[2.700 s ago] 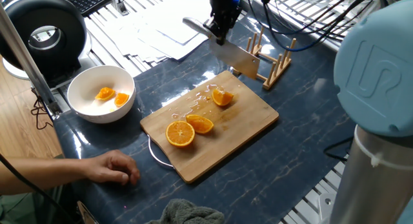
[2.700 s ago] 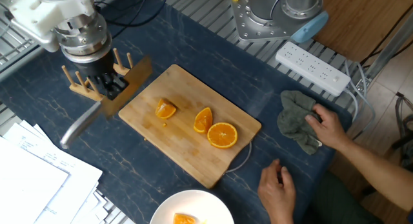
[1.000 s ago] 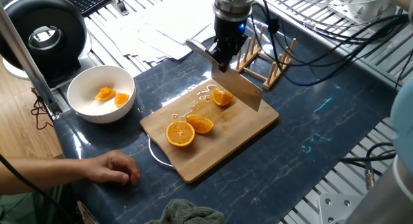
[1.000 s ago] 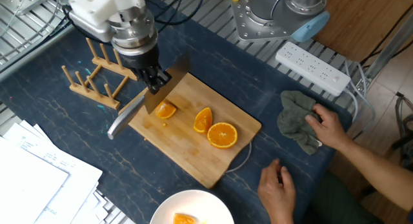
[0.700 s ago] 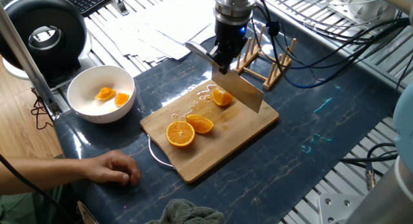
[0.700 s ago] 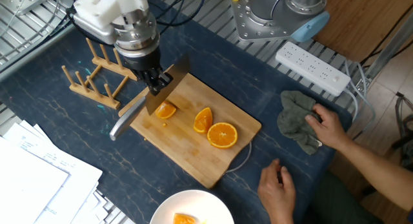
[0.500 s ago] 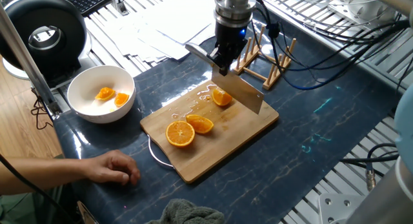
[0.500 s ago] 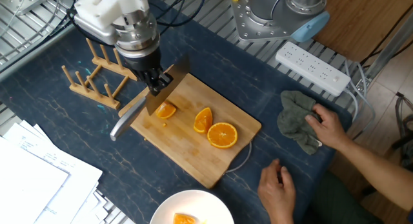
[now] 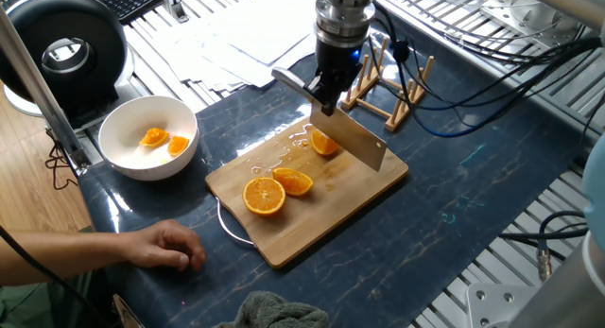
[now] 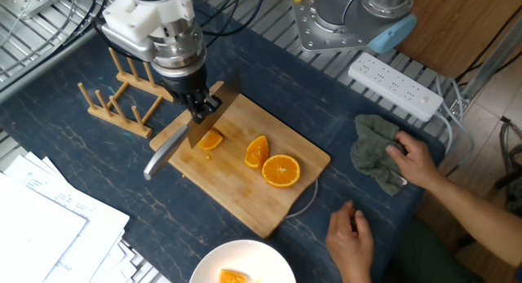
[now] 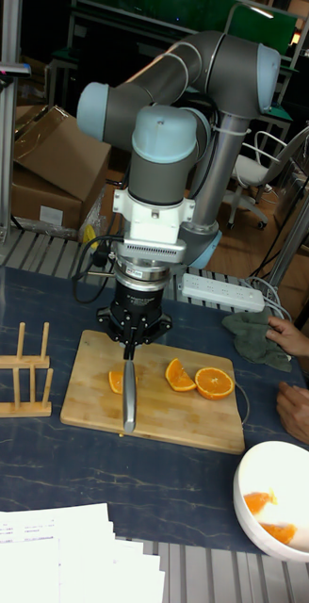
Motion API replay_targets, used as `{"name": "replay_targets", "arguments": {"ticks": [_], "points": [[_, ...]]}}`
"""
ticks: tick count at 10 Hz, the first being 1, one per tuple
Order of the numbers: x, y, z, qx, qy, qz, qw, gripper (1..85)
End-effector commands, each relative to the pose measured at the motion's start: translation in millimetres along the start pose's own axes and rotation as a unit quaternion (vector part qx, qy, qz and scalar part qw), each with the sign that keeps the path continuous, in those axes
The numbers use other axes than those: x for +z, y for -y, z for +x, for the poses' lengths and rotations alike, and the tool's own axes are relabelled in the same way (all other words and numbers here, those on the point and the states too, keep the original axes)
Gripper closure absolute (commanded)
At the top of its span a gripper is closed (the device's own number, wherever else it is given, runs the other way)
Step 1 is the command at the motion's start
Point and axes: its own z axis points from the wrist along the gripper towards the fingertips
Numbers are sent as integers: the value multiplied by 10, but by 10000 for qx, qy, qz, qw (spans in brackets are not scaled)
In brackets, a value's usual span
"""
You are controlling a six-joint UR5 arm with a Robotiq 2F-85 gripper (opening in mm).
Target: Chop the orange
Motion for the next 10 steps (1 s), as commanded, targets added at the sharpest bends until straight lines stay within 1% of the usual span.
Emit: {"name": "replay_targets", "arguments": {"ticks": [1,5,10], "points": [[17,-44,-15,22,40,-76,10000,843],[37,-49,-22,22,41,-99,9999,843],[156,-23,-57,-1,96,-119,9999,843]]}}
